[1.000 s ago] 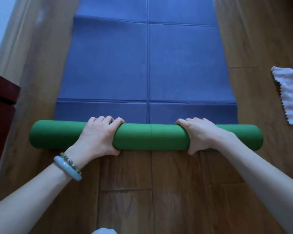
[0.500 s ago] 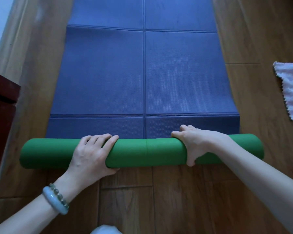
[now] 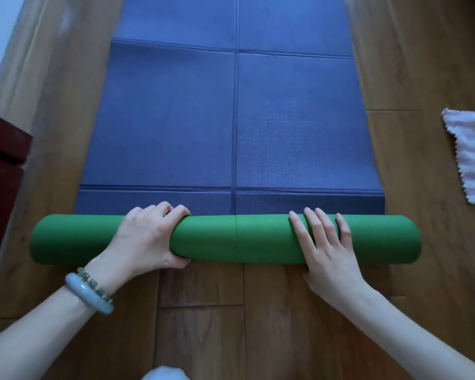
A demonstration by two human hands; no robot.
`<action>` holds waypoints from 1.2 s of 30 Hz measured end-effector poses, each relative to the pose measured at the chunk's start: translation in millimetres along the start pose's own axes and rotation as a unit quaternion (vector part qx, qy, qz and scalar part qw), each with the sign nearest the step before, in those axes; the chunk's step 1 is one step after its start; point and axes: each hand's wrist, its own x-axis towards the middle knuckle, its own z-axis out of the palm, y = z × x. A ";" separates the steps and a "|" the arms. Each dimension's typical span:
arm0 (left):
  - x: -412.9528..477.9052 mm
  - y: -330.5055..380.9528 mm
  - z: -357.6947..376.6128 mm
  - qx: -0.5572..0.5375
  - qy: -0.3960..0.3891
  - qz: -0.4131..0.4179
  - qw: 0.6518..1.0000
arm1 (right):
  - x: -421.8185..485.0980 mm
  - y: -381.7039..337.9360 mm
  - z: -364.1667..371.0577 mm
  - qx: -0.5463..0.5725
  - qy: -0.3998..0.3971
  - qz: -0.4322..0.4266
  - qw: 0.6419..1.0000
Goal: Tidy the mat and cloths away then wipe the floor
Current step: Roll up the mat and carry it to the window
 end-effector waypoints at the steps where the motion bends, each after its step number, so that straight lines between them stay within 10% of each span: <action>1: 0.8 0.8 -0.4 0.000 -0.005 0.000 1.000 | 3.5 1.5 2.4 -0.012 0.010 -0.004 1.000; 7: 0.6 -2.1 3.5 0.018 0.015 0.019 1.000 | 27.1 15.6 2.1 -0.037 0.013 -0.049 0.998; 20: 28.0 -8.2 -1.4 0.041 0.089 0.022 0.995 | 115.0 38.3 -49.6 0.074 -0.301 -0.050 0.949; 30: 87.1 -28.2 -51.6 -0.092 -0.214 0.007 0.973 | 59.9 15.5 -25.6 -0.036 -0.043 0.006 0.998; 36: 56.1 -34.0 -32.1 0.039 0.117 0.102 0.987 | 73.4 12.6 -5.5 -0.051 0.067 0.043 0.996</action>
